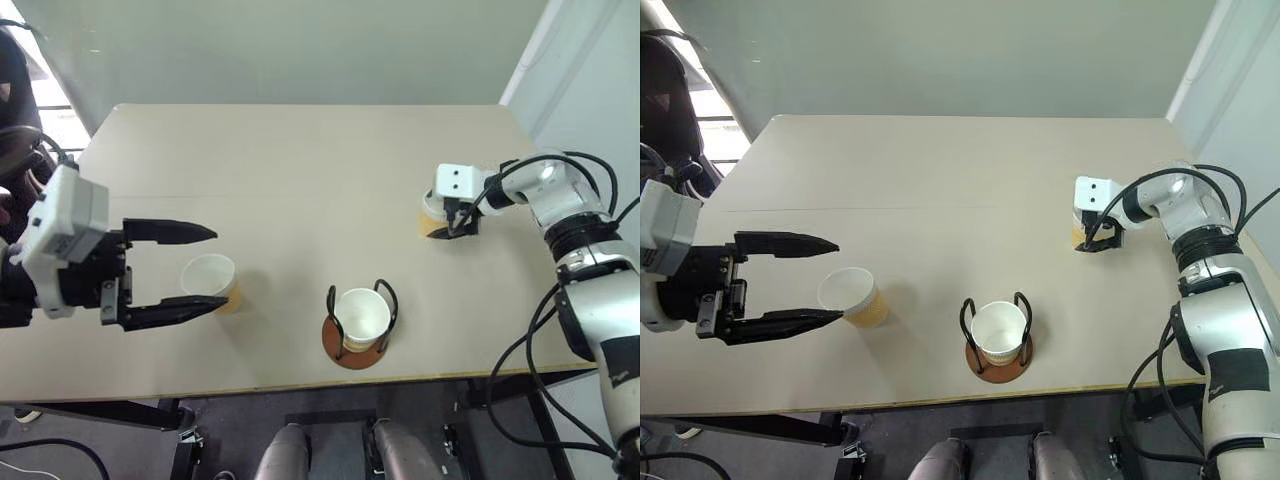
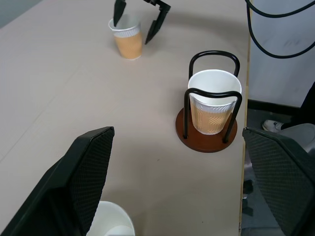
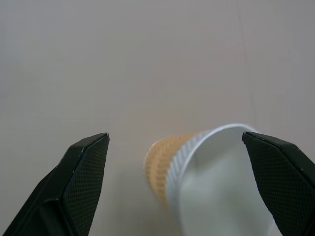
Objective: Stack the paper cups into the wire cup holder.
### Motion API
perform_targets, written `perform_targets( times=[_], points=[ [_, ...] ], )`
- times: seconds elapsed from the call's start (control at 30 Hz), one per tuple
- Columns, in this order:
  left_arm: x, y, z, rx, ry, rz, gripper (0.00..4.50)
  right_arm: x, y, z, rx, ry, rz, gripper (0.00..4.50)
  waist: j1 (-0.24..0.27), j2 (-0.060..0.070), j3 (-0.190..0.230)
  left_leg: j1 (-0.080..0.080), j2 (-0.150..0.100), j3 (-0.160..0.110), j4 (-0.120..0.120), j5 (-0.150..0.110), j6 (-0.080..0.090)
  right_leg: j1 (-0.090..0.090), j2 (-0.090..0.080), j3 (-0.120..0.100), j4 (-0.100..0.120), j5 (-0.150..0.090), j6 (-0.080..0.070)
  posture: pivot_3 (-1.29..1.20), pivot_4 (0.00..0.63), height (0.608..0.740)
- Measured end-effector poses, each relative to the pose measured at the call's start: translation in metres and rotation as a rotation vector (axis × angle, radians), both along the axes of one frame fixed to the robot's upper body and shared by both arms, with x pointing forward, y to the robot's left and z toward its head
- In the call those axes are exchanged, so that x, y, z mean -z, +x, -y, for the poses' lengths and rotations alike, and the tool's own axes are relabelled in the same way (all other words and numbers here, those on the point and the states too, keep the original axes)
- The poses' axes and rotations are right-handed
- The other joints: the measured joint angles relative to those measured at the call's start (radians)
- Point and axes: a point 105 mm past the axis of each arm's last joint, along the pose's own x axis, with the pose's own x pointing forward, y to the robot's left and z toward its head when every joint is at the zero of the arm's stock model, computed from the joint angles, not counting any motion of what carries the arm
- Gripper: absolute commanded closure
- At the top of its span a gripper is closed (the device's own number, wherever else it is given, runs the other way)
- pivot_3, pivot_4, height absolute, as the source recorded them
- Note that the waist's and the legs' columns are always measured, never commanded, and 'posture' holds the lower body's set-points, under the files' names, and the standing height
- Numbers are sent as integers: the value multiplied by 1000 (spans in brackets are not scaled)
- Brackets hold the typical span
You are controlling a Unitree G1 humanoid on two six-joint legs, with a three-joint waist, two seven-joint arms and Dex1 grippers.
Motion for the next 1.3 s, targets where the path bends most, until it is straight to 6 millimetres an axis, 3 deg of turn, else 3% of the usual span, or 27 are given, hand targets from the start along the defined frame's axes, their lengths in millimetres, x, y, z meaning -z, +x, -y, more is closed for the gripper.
perform_targets(
  times=[0.2,0.23,0.33,0.63,0.77,0.83,0.97,1.03,1.07,1.2,1.3],
  points=[
    [-1,-2,0,-4,4,2,0,12,1,8,6,-84,0,89,0,0,0,1,0,0,0,0,0,0,0,0,1,1,0,0,150,740],
    [-1,-2,0,-6,3,5,0,14,2,9,12,-95,3,255,0,0,0,1,1,0,0,0,0,0,0,0,1,1,0,0,150,740],
    [-3,-3,-1,-14,2,10,0,20,3,14,26,-134,11,1039,0,0,0,1,1,0,0,0,-1,0,0,0,1,1,1,0,150,740],
    [-2,-3,-2,-18,1,3,0,21,3,15,15,-157,16,4368,0,0,0,1,1,0,0,0,-1,0,0,0,1,2,2,0,150,740],
    [-2,-2,-2,-18,2,4,0,13,-4,16,-46,-182,-8,4476,0,0,0,1,1,0,0,0,-1,0,0,0,1,1,1,0,150,740],
    [-2,-2,-2,-18,4,5,0,-5,-15,14,-134,-167,-28,4476,0,2,1,-1,1,1,0,0,-1,-1,0,0,0,1,0,0,150,740],
    [-2,-2,-2,-10,9,6,0,-70,-58,3,-307,-49,11,4476,0,3,2,0,3,3,-2,2,-7,1,2,-1,-1,-6,-10,0,150,740],
    [-2,-1,-3,-8,8,1,0,-92,-86,-12,-381,62,-8,4476,-1,3,2,2,5,4,-2,5,-11,3,4,0,-1,-8,-13,0,150,740],
    [0,0,-3,-2,7,-9,0,-102,-107,-28,-455,133,-43,4476,-3,3,2,3,6,7,-2,5,-11,3,5,2,0,-9,-12,0,150,740],
    [5,4,-3,12,26,-26,0,-116,-167,-78,-696,262,-184,4476,-16,-1,2,17,14,16,-2,4,-12,14,17,9,-1,-13,-18,0,150,740],
    [6,8,-1,35,33,-27,0,-99,-190,-99,-755,281,-280,4476,-23,-3,2,24,17,16,-2,3,-13,18,19,9,2,-13,-21,0,150,740]
  ],
)
